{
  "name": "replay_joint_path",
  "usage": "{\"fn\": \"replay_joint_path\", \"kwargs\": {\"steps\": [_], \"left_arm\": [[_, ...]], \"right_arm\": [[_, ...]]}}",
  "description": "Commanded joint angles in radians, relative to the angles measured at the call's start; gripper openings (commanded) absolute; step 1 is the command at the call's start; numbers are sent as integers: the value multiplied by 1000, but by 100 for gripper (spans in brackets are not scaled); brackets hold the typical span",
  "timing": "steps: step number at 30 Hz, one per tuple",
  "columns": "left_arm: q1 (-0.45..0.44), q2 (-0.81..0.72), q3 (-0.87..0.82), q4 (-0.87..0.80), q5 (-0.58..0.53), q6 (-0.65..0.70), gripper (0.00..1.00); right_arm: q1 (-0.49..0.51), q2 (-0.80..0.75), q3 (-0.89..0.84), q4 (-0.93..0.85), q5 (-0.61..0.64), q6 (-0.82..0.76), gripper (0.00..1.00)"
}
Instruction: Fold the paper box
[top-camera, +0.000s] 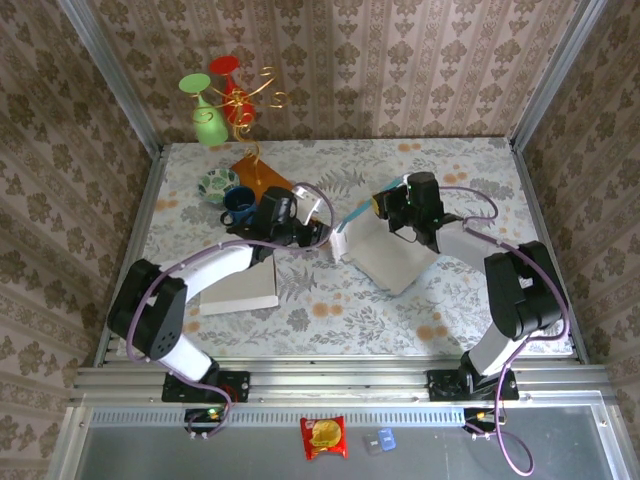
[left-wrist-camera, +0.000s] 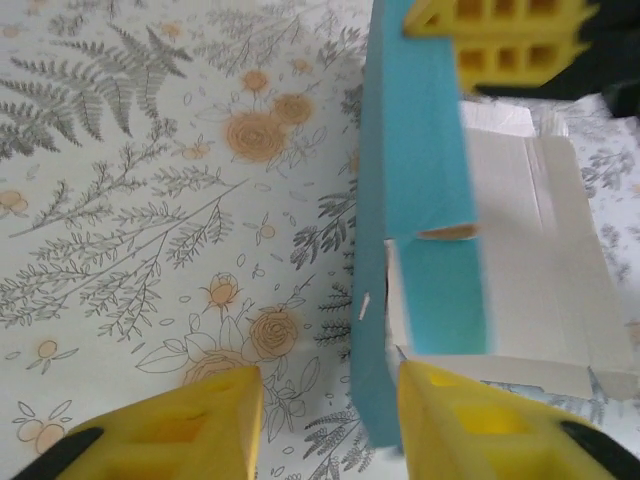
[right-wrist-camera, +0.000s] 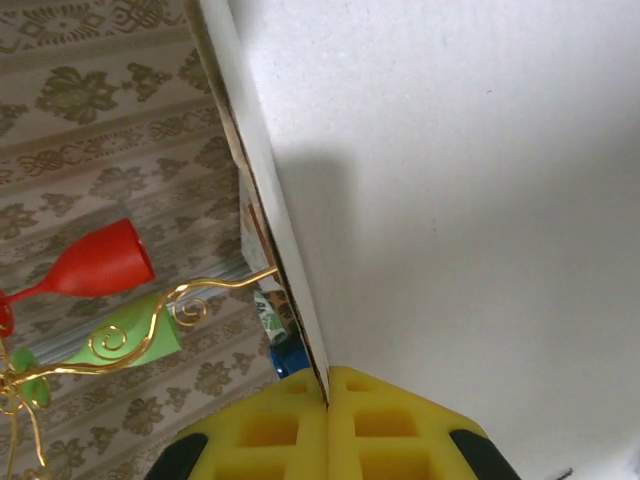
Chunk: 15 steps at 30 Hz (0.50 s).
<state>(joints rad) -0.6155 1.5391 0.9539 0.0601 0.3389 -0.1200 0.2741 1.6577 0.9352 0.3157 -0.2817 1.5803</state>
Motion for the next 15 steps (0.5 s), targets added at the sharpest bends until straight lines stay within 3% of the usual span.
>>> {"fn": "replay_joint_path", "kwargs": {"steps": [1, 9, 15], "left_arm": [[12, -86, -34, 29, 99, -101, 46], [49, -183, -72, -62, 67, -167, 44], [59, -155, -76, -95, 0, -170, 38]], "right_arm": [[11, 25, -57, 286, 102, 52, 0], [20, 95, -186, 622, 106, 74, 0], [23, 85, -229, 683, 66, 35, 0]]}}
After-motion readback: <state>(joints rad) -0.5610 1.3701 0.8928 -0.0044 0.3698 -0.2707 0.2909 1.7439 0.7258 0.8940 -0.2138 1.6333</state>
